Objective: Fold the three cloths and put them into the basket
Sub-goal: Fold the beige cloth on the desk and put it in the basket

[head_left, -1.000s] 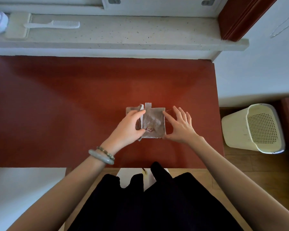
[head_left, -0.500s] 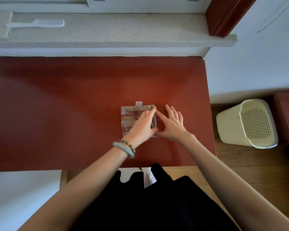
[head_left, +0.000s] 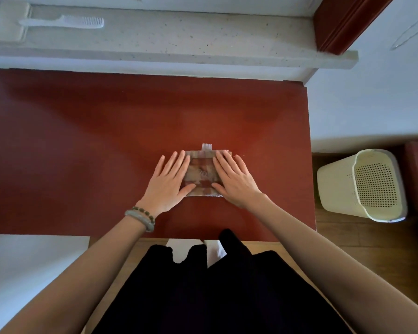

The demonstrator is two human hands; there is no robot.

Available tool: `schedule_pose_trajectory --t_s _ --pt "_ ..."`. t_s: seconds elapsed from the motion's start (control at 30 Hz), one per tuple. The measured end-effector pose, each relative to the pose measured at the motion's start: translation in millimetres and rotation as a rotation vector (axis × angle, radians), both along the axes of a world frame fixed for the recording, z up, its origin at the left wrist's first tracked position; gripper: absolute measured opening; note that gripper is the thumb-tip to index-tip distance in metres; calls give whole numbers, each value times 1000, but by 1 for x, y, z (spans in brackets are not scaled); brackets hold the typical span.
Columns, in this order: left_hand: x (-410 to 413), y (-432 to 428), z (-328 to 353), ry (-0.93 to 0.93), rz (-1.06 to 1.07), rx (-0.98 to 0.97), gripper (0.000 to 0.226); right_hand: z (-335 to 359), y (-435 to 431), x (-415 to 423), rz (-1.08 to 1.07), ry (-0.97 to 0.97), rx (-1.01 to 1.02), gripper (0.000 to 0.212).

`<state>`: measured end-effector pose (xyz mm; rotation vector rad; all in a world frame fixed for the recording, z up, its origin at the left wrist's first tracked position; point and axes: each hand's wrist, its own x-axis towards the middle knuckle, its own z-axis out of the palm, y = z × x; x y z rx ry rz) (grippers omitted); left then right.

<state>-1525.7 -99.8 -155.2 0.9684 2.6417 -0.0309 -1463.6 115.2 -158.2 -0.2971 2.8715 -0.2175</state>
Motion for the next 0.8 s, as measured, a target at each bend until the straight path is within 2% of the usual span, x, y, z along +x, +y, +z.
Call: schedule_pose_trajectory --t_s 0.13,0.23,0.33,0.47,0.57,0.7,0.77,0.8 --pt "-2 -5 -7 32 -54 -36 78 -2 1 5 -41 -5 18 74" --pt "-2 -10 -8 10 -79 -24 76 -2 1 15 -20 -77 42 72" --pt "0 -7 -7 -61 -16 78 75 1 -1 18 -135 -122 -109 68" --pt "7 -8 -1 -465 437 570 68 15 -9 8 -617 -36 -600 53" --pt "10 2 4 -607 761 783 67 22 -10 -3 -986 -193 -790 44" --pt "1 16 5 -764 1114 909 63 23 -11 -21 -1264 -367 -997 20" --pt "-7 18 3 -788 1218 886 55 22 -11 -27 -1340 -437 -1050 9" --pt "-10 19 2 -780 1236 860 50 20 -11 -29 -1346 -473 -1054 10"
